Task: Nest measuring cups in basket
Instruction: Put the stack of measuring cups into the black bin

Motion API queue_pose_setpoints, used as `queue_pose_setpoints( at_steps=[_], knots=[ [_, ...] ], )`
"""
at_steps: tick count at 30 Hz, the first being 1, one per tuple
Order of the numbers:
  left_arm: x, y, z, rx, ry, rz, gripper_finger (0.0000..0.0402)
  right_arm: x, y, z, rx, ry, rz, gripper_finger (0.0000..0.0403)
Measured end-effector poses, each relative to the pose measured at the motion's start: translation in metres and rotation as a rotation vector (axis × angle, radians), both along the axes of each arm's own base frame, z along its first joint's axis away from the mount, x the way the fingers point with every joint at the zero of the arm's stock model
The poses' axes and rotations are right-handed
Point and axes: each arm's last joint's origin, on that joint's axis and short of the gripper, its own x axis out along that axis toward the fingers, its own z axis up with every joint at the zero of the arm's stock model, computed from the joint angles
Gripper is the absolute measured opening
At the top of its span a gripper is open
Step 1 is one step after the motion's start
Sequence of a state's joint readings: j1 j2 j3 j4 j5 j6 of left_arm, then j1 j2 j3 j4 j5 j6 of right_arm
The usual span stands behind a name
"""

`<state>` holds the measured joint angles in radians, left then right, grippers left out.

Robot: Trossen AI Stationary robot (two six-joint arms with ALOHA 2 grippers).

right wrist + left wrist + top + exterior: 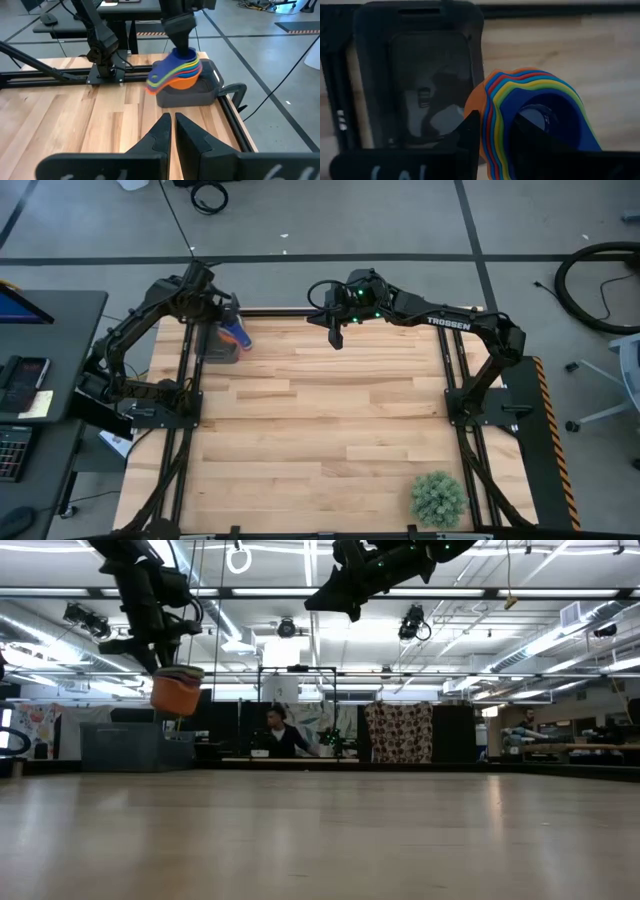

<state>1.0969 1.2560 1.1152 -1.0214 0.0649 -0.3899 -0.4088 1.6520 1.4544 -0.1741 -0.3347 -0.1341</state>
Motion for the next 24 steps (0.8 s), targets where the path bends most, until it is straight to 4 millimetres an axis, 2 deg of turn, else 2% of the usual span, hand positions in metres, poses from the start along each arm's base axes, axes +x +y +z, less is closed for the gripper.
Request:
queue_pose_setpoints(
  at_steps=[7,15,24],
  knots=[
    [0.001,0.005,0.002,0.019,-0.054,0.212,0.0081,0.000,0.000,0.000,0.000,0.000,0.000,0.0029],
    [0.007,0.002,0.002,0.040,-0.051,0.335,0.0081,0.000,0.000,0.000,0.001,0.001,0.000,0.0029],
    [0.009,-0.014,-0.002,-0.026,0.056,0.451,0.0081,-0.001,0.000,-0.002,0.008,0.016,0.001,0.0029]
  ],
)
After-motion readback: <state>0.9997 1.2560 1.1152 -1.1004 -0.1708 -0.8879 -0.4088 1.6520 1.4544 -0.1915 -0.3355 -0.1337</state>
